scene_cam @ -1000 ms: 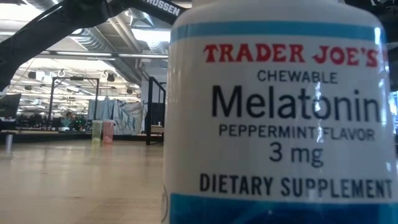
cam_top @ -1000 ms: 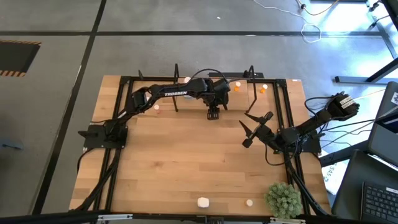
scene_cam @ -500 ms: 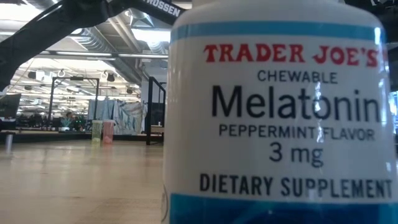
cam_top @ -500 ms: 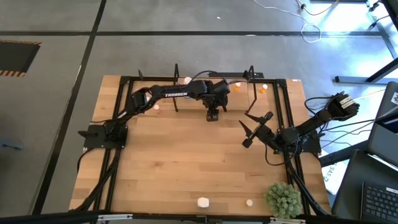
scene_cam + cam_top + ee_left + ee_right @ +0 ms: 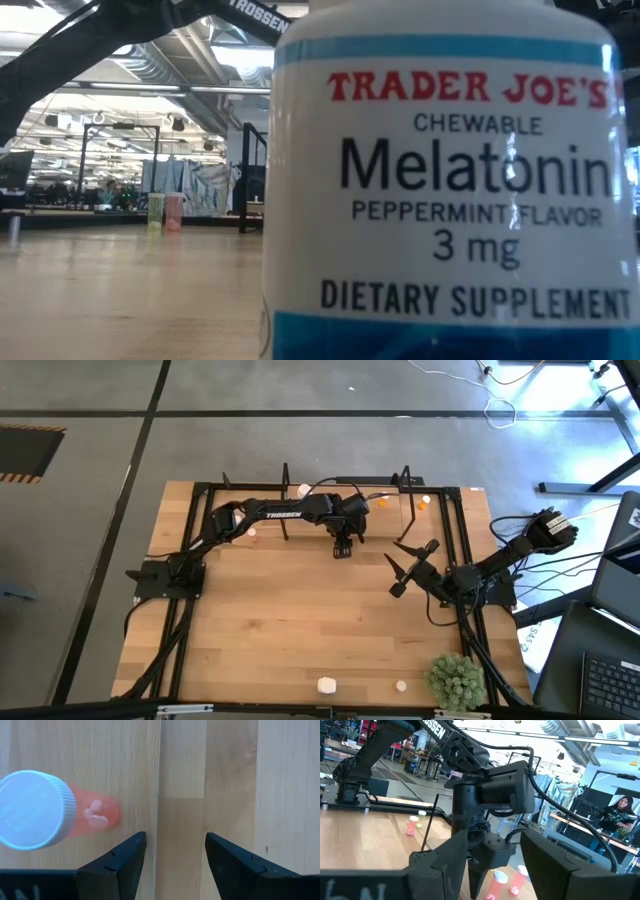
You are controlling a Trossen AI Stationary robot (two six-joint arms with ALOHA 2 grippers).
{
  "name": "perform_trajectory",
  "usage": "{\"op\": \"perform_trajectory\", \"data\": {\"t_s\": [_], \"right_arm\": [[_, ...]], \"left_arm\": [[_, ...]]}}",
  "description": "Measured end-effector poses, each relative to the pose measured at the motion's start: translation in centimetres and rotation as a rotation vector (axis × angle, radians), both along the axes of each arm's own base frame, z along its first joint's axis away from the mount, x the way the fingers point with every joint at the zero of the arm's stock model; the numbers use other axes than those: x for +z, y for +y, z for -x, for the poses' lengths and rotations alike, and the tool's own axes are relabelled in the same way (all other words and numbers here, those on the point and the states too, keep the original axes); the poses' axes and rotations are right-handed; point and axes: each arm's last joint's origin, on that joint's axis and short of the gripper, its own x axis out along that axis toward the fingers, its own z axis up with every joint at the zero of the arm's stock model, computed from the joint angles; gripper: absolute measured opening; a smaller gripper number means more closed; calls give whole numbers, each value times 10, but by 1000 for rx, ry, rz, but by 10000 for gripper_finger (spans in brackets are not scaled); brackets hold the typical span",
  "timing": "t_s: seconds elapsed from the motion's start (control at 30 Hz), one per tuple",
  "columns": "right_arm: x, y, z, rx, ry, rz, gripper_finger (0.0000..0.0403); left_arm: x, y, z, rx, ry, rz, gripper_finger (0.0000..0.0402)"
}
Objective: Pick and place medicine bottles onto shelf by color
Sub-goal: Put the bottom red pill bottle on the shelf aligned with the other red pill bottle
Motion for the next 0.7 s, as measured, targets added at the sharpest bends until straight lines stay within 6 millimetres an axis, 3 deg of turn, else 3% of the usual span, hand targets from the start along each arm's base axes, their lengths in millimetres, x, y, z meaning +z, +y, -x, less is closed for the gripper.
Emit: {"op": "perform_trajectory", "data": {"t_s": [0.7], "right_arm": [[0, 0, 0, 0, 0, 0, 188]], "left_arm": [[10, 6, -4, -43, -38, -28, 204]]}}
